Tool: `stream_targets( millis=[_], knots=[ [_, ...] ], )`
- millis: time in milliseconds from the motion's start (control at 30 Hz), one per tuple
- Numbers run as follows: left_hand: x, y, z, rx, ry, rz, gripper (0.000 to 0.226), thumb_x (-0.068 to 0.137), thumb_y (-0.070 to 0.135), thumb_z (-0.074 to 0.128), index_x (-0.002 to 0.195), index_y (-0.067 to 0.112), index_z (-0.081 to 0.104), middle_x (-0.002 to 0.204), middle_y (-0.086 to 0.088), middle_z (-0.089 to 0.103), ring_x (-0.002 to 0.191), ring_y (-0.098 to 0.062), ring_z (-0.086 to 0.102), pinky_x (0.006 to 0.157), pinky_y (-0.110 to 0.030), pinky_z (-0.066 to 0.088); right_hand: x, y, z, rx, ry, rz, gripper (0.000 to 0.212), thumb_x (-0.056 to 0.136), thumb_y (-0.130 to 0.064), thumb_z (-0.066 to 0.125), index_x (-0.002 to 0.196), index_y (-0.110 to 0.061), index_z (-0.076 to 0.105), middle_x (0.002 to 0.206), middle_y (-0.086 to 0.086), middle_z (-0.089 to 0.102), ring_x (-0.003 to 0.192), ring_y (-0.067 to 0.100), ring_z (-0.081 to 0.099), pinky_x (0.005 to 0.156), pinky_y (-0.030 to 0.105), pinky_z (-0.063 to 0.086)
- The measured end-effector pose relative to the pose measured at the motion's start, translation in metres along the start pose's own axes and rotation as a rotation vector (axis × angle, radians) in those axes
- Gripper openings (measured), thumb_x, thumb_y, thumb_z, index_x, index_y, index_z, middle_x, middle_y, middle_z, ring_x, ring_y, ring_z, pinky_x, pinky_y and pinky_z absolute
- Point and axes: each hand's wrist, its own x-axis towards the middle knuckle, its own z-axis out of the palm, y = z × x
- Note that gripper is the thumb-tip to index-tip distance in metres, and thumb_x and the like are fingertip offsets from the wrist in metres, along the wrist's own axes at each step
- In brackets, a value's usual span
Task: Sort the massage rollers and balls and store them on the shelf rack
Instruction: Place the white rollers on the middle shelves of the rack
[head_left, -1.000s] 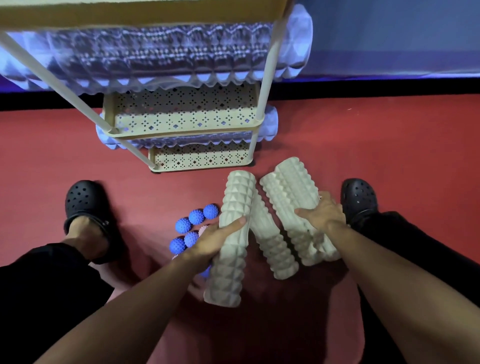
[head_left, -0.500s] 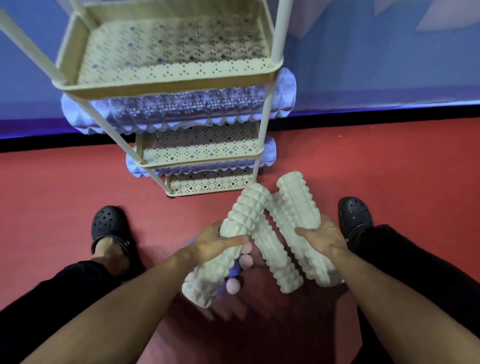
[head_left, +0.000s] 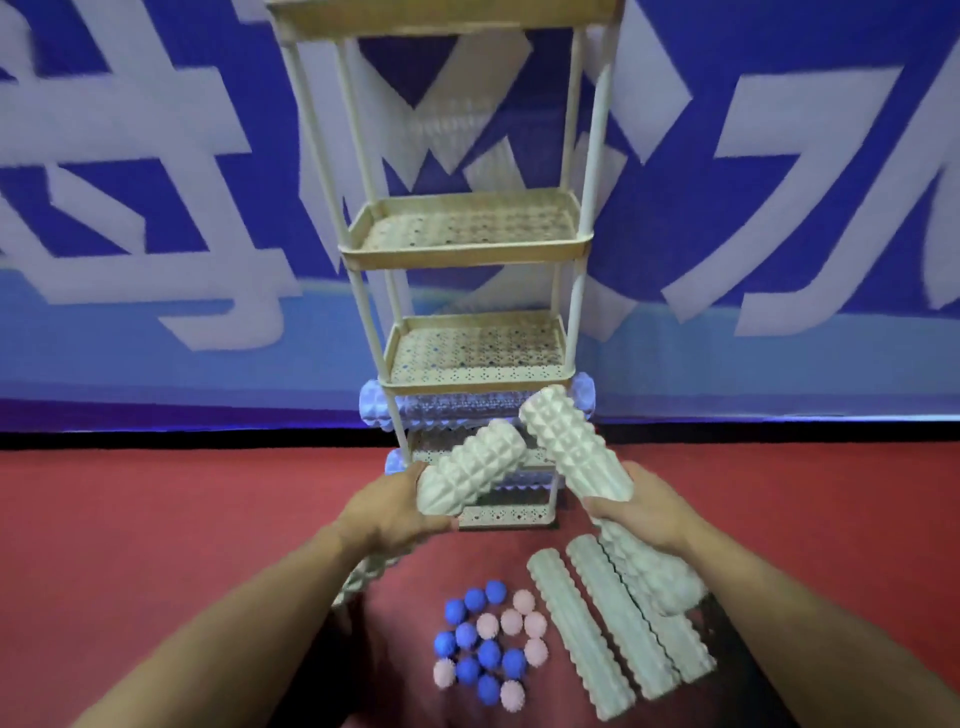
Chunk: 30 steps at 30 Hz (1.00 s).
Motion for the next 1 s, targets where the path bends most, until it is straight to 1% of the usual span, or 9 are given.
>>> stream_targets(
  millis=[67,133,233,400,500,767,833,933,1000],
  knots=[
    [-0.015,0.001,-0.028,0.057,0.05,0.001,0.079,0.055,0.086,0.068,0.115,0.04,0.045,0.092,0.009,0.073,0.076,-0.017,0.07,0.073,-0.039,0.058,-0.009,-0.035,-0.018,-0.073,-0.001,-0.048,0.036,0.073,-0.04,0.08,0.1,-0.023,0.065,0.09,-0.002,0.074,0.081,0.022,0.071,0.076,0.041,0.055],
    [-0.025,0.002,-0.053,0.138,0.112,0.029,0.082,0.05,0.091,0.063,0.114,0.042,0.046,0.1,0.015,0.07,0.083,-0.015,0.066,0.071,-0.036,0.051,-0.013,-0.07,-0.035,-0.192,0.03,-0.079,0.04,0.07,-0.051,0.075,0.098,-0.026,0.063,0.086,-0.003,0.074,0.081,0.024,0.07,0.073,0.04,0.055],
    [-0.038,0.005,-0.087,0.248,0.192,0.072,0.085,0.049,0.098,0.055,0.114,0.045,0.045,0.099,0.018,0.066,0.079,-0.013,0.059,0.066,-0.034,0.041,-0.012,-0.126,-0.059,-0.425,0.142,-0.116,0.055,0.067,-0.065,0.07,0.107,-0.029,0.056,0.096,-0.006,0.071,0.089,0.022,0.068,0.079,0.039,0.055],
    [-0.037,0.004,-0.12,0.37,0.246,0.132,0.073,0.058,0.085,0.058,0.117,0.045,0.039,0.104,0.014,0.066,0.09,-0.02,0.065,0.065,-0.035,0.046,0.013,-0.194,-0.067,-0.645,0.197,-0.092,0.068,0.064,-0.072,0.071,0.111,-0.024,0.056,0.104,-0.002,0.067,0.092,0.024,0.064,0.073,0.035,0.053],
    [-0.027,-0.001,-0.12,0.392,0.215,0.148,0.075,0.062,0.083,0.06,0.121,0.04,0.04,0.11,0.013,0.066,0.096,-0.02,0.065,0.071,-0.037,0.051,0.037,-0.211,-0.051,-0.722,0.215,-0.091,0.067,0.064,-0.072,0.071,0.107,-0.023,0.056,0.106,-0.001,0.067,0.092,0.024,0.065,0.077,0.037,0.056],
    [0.028,-0.02,-0.106,0.448,0.128,0.233,0.075,0.071,0.072,0.065,0.129,0.03,0.041,0.124,0.005,0.062,0.109,-0.026,0.061,0.082,-0.041,0.052,0.136,-0.24,-0.004,-0.888,0.162,-0.254,0.076,0.074,-0.067,0.07,0.131,-0.021,0.051,0.129,0.002,0.061,0.117,0.027,0.06,0.088,0.04,0.047],
    [0.043,-0.024,-0.101,0.429,0.117,0.246,0.072,0.072,0.07,0.066,0.127,0.029,0.042,0.124,0.004,0.061,0.109,-0.026,0.061,0.083,-0.042,0.053,0.162,-0.244,0.006,-0.962,0.14,-0.275,0.071,0.077,-0.067,0.069,0.128,-0.019,0.053,0.127,0.005,0.063,0.116,0.029,0.061,0.088,0.041,0.044],
    [0.064,-0.03,-0.096,0.413,0.109,0.252,0.071,0.073,0.068,0.067,0.126,0.029,0.042,0.125,0.003,0.06,0.109,-0.027,0.061,0.083,-0.043,0.054,0.198,-0.244,0.017,-0.95,0.071,-0.233,0.057,0.081,-0.066,0.067,0.114,-0.021,0.058,0.122,0.005,0.067,0.112,0.029,0.062,0.082,0.04,0.044],
    [0.075,-0.034,-0.091,0.412,0.101,0.269,0.073,0.073,0.07,0.067,0.128,0.029,0.042,0.127,0.004,0.06,0.112,-0.026,0.061,0.084,-0.042,0.054,0.217,-0.239,0.024,-0.905,0.059,-0.2,0.062,0.082,-0.062,0.069,0.127,-0.02,0.057,0.133,0.008,0.062,0.121,0.031,0.058,0.092,0.041,0.046]
  ],
)
